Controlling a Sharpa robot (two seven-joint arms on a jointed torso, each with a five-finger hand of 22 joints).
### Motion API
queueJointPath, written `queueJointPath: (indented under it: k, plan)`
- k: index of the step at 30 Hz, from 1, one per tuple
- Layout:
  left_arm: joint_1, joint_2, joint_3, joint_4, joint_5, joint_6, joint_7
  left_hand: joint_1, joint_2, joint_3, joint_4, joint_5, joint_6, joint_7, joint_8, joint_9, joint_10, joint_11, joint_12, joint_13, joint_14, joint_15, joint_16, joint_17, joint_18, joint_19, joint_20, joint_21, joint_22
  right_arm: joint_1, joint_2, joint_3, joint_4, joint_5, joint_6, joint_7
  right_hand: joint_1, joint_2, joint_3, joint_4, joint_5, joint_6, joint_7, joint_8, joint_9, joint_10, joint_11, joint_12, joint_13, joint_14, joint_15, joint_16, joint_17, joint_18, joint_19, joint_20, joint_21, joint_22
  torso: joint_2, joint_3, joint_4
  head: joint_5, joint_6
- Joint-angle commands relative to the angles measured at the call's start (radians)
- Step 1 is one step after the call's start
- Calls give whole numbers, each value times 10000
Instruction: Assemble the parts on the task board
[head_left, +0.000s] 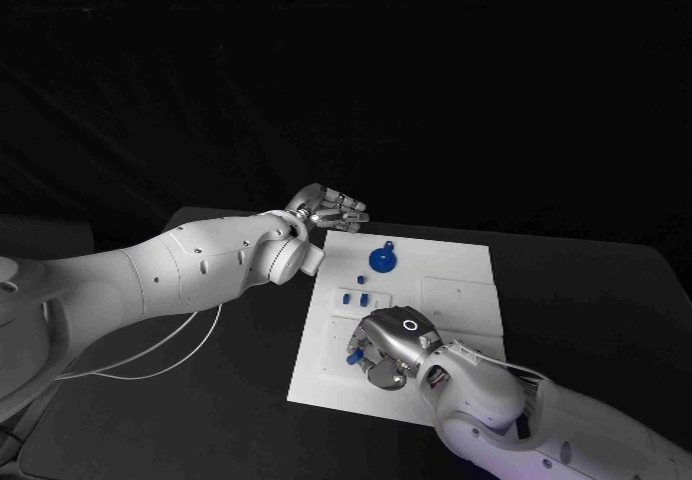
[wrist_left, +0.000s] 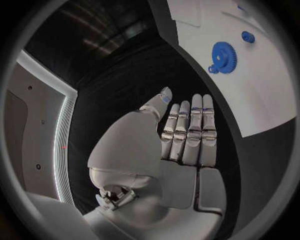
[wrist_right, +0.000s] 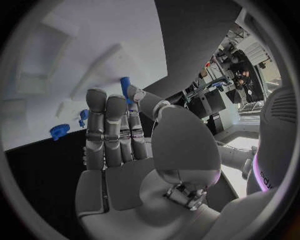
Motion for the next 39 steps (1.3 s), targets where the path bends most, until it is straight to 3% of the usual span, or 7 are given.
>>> queueJointPath:
  k: [1,20,27,33,39]
  plan:
    - [10,25,8,0,-63,130,44,2,52,29,19,31,-1,22,-30,1,-70,8,29,0,-17,30,-35,-5,-98,-13,-18,57,-9,-12,17,-7,-5,-34,459,31,-15,72,14,-11,26,78,8,53,5,387,-215,30,36,11,-81,-33,14,181,380,-90,-37,17,1,2,8,-3,-1]
    - [10,66,8,-23,-75,157,18,3,57,15,29,29,-4,23,-31,0,-89,14,30,0,-33,37,-37,-7,-93,-12,-11,59,-45,84,476,-9,-119,-322,601,-229,-26,98,-5,-28,27,63,13,51,4,374,-211,30,35,-6,-84,-60,20,174,375,-94,-107,53,0,-7,13,-45,6]
    - [10,76,8,-23,-76,168,10,3,57,15,29,29,-4,23,-31,0,-89,14,30,0,-33,37,-37,-7,-93,-12,-11,59,-45,157,636,-15,-257,-330,1122,-317,-67,119,-31,4,26,-24,47,42,-12,261,-181,24,28,-66,-70,-117,6,164,316,-83,-400,5,-5,-22,7,-55,-10]
    - [11,74,8,-16,-78,170,1,3,57,15,29,29,-4,23,-31,0,-89,14,30,0,-33,37,-37,-7,-93,-12,-11,59,-45,175,636,-25,-362,-273,1320,-365,-109,14,-214,9,74,-399,164,45,-43,-160,-53,29,27,-117,29,-106,-17,239,277,15,-615,-12,-3,0,2,-48,-10]
    - [11,60,8,-7,-88,172,-8,3,57,15,29,29,-4,23,-31,0,-89,14,30,0,-33,37,-37,-7,-93,-12,-11,59,-45,179,579,-33,-370,-198,1436,-351,-116,-31,-538,-45,170,-435,166,45,-38,-202,-43,22,25,-144,50,-42,-106,292,312,66,-759,10,3,21,-9,-41,-33]
